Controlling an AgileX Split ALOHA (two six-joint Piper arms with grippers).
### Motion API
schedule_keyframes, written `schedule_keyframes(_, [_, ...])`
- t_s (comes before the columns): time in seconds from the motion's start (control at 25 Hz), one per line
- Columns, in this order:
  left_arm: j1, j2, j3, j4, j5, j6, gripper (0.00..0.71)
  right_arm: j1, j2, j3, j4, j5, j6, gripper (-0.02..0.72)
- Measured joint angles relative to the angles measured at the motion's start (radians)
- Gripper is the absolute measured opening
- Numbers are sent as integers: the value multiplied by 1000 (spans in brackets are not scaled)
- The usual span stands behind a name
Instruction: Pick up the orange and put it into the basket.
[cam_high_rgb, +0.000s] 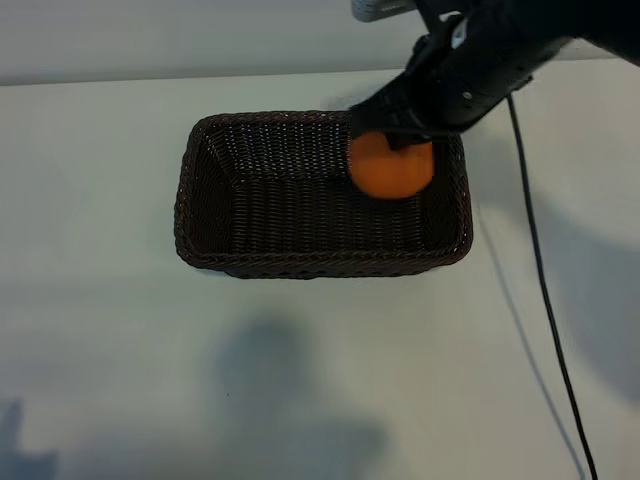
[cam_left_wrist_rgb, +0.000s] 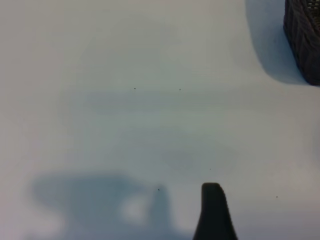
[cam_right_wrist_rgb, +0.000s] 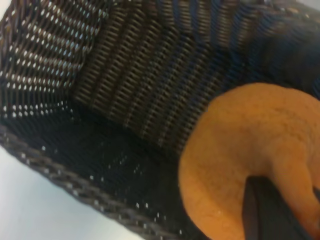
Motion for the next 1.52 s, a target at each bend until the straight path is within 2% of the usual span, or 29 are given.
schedule_keyframes(0.12, [0,0,0,0,0,0,507,0,54,-45,0,32,0,83])
schedule_keyframes(0.32, [0,0,0,0,0,0,507,20,132,-55,-9,37,0,83])
schedule_keyframes(0.88, [0,0,0,0,0,0,507,29,258,-64,-7,-4,0,96])
schedule_keyframes(1.0, [0,0,0,0,0,0,507,29,258,-65,-3,-17,0,183])
schedule_keyframes(1.2, [0,0,0,0,0,0,507,29,259,-65,3,-20,-7,474])
schedule_keyframes(1.28, [0,0,0,0,0,0,507,29,259,-66,20,-19,-19,557])
schedule_keyframes(1.36, [0,0,0,0,0,0,507,29,259,-68,44,-17,-34,590])
schedule_keyframes(1.52, [0,0,0,0,0,0,507,29,259,-102,56,37,-40,579])
